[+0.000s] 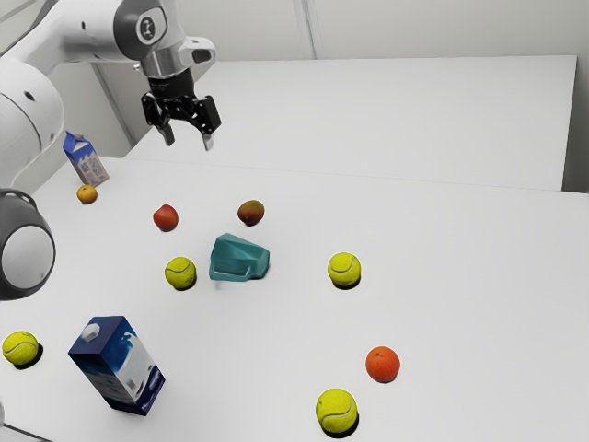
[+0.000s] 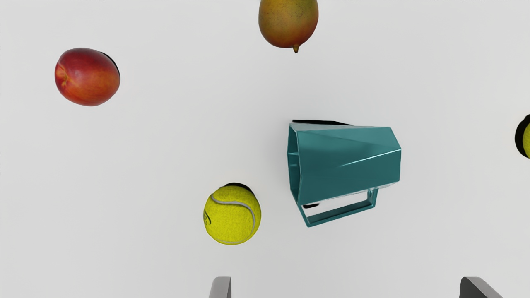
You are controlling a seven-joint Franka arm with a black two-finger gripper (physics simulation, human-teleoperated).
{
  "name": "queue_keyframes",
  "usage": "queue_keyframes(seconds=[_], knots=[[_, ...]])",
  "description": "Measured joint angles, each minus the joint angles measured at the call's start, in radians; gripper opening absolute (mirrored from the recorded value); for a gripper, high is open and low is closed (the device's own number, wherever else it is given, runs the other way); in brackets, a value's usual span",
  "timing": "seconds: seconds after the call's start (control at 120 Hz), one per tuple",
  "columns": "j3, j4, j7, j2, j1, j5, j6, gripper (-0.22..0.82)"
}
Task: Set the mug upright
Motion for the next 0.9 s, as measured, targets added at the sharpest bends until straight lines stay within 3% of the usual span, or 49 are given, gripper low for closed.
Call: queue_keyframes(seconds=[0.208, 0.342, 0.475, 0.617, 0.9], knots=[[0.0, -0.076, 0.009, -0.017, 0.003, -0.032, 0.031, 0.6], [0.01, -0.335, 0.015, -0.126, 0.038, -0.07, 0.123, 0.6], [0.091, -0.548, 0.049, -0.19, 0.052, -0.177, 0.26, 0.6], [0.12, -0.617, 0.114, -0.166, 0.078, -0.31, 0.375, 0.6], [0.124, -0.625, 0.315, -0.034, 0.111, -0.634, 0.521, 0.6]])
